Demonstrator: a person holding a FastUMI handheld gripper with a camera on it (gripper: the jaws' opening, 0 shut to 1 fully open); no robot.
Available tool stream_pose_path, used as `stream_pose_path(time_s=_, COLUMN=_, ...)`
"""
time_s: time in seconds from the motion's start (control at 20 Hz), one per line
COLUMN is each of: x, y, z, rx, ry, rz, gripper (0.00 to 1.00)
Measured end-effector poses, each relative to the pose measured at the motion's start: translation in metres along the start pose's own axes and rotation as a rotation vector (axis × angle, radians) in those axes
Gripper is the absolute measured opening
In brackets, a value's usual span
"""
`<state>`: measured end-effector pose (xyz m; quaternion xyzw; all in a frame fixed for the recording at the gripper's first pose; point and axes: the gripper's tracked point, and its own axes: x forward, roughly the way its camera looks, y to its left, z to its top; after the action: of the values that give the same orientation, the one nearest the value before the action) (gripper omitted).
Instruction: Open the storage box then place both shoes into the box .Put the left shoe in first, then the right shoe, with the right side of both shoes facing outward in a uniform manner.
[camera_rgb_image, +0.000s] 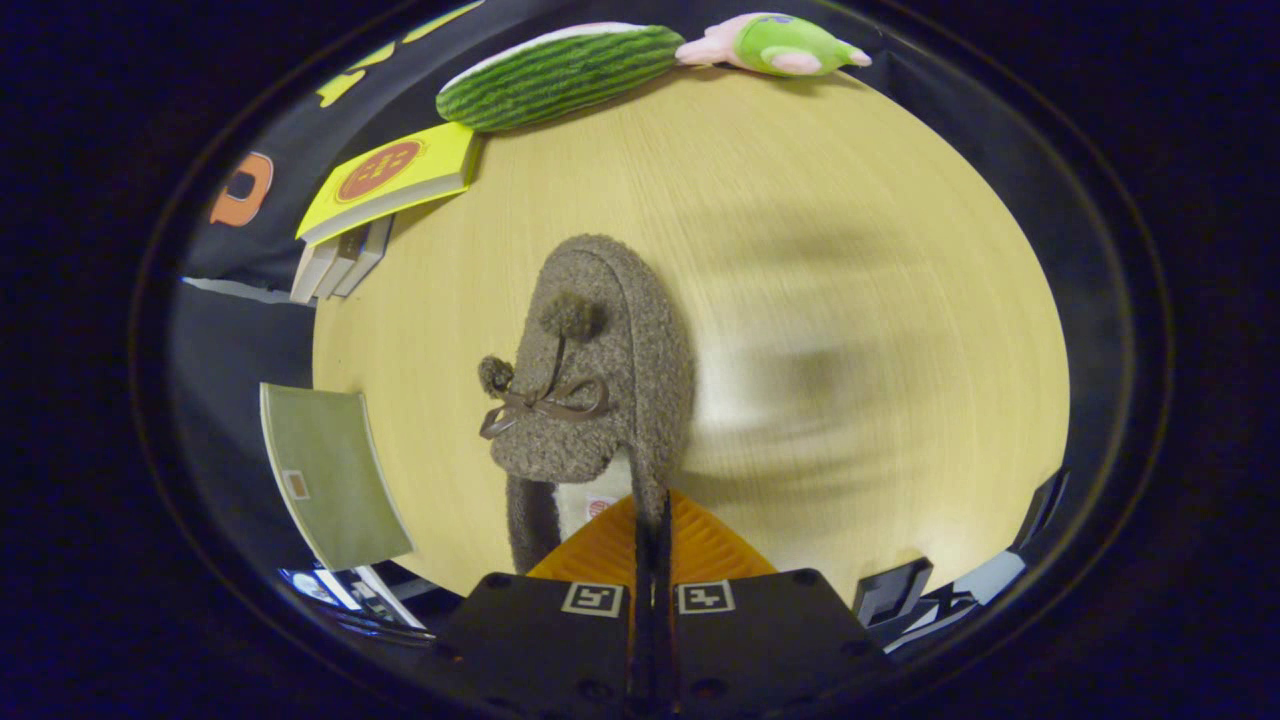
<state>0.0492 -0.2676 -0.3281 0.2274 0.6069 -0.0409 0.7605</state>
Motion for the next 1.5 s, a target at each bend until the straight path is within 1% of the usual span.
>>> stream_pose_path(time_s=0.15, x=-0.020, y=0.034, z=-0.017, rx=0.019, ry=-0.010, rz=0.027, gripper=0.06)
stream_pose_path(time_s=0.3, x=-0.050, y=0.089, z=-0.038, rx=-0.015, ry=-0.036, rz=0.058, gripper=0.06)
stream_pose_path(time_s=0.5, x=-0.093, y=0.184, z=-0.065, rx=-0.031, ry=-0.079, rz=0.123, gripper=0.06)
stream_pose_path(time_s=0.6, x=-0.109, y=0.233, z=-0.078, rx=-0.033, ry=-0.100, rz=0.146, gripper=0.06)
stream_pose_path(time_s=0.75, x=-0.124, y=0.302, z=-0.101, rx=-0.041, ry=-0.098, rz=0.182, gripper=0.06)
stream_pose_path(time_s=0.95, x=-0.113, y=0.366, z=-0.126, rx=-0.105, ry=-0.075, rz=0.156, gripper=0.06)
stream_pose_path(time_s=1.1, x=-0.096, y=0.402, z=-0.136, rx=-0.117, ry=-0.062, rz=0.137, gripper=0.07)
stream_pose_path(time_s=1.35, x=-0.068, y=0.422, z=-0.135, rx=-0.130, ry=-0.058, rz=0.048, gripper=0.06)
stream_pose_path(time_s=1.5, x=-0.049, y=0.426, z=-0.130, rx=-0.138, ry=-0.048, rz=0.022, gripper=0.07)
